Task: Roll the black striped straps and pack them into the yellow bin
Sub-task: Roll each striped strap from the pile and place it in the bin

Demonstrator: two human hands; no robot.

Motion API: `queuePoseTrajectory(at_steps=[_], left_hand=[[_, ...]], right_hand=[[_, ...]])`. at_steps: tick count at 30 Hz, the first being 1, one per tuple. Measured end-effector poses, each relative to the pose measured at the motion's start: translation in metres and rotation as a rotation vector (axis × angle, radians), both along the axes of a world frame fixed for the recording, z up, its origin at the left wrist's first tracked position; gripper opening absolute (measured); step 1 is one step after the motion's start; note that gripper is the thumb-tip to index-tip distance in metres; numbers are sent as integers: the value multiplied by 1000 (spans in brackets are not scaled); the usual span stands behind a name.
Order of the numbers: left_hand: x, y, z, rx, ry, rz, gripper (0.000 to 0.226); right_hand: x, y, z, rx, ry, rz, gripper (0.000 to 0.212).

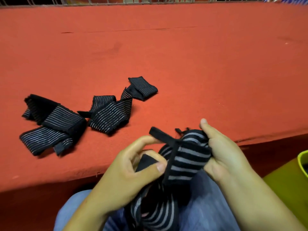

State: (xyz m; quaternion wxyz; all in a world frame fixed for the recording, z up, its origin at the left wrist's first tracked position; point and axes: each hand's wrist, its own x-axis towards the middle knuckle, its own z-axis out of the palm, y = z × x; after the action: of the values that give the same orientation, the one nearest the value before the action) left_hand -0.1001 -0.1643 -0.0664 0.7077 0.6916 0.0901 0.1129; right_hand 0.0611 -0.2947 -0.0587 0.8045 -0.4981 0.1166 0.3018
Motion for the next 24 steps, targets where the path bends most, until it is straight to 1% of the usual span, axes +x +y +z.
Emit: queuePoseTrajectory(at_steps=[2,3,5,7,10,11,12,13,14,16,17,18,19,20,21,22,24], left_hand=[[-2,-2,6,79,1,-87,39],[-2,-5,9,110,-8,-115,36],[0,-10,16,199,-24,-114,36],[2,-15,21,330,-26,-61,31],[5,-18,24,604,-147,116,6],[5,-17,26,643,-171,166,3],[5,-13,29,617,-172,189,7],[3,-9,34,546,-166,189,10],[1,-2,39,491,-159,191,13],[-3,11,49,470,-160,208,17],[-4,16,54,484,-144,215,18],[-4,20,57,500,-124,210,17],[-2,21,59,505,-108,201,15],[-1,21,60,503,-104,199,13],[0,20,62,494,-105,202,13],[1,20,62,479,-110,202,13],[0,21,63,436,-119,176,14]], right_hand=[[0,2,-1,-1,44,-65,46],[-1,3,-2,-6,51,-100,47],[-4,4,-5,-14,52,-146,41],[-10,5,-9,-27,36,-153,34],[-20,1,-13,-9,47,-114,31],[-24,-1,-11,-6,27,-83,28],[-27,-4,-10,-18,-21,-42,25],[-31,-7,-8,-64,-117,-3,25],[-34,-11,-6,-151,-306,50,34],[-37,-20,3,-361,-801,161,56],[-37,-22,9,-404,-974,225,62],[-38,-22,15,-370,-1055,315,62],[-39,-20,18,-303,-1073,403,54],[-41,-15,21,-231,-1061,485,41],[-43,-9,23,-167,-1022,544,33],[-45,-4,24,-134,-980,586,32],[-49,3,23,-120,-939,656,36]])
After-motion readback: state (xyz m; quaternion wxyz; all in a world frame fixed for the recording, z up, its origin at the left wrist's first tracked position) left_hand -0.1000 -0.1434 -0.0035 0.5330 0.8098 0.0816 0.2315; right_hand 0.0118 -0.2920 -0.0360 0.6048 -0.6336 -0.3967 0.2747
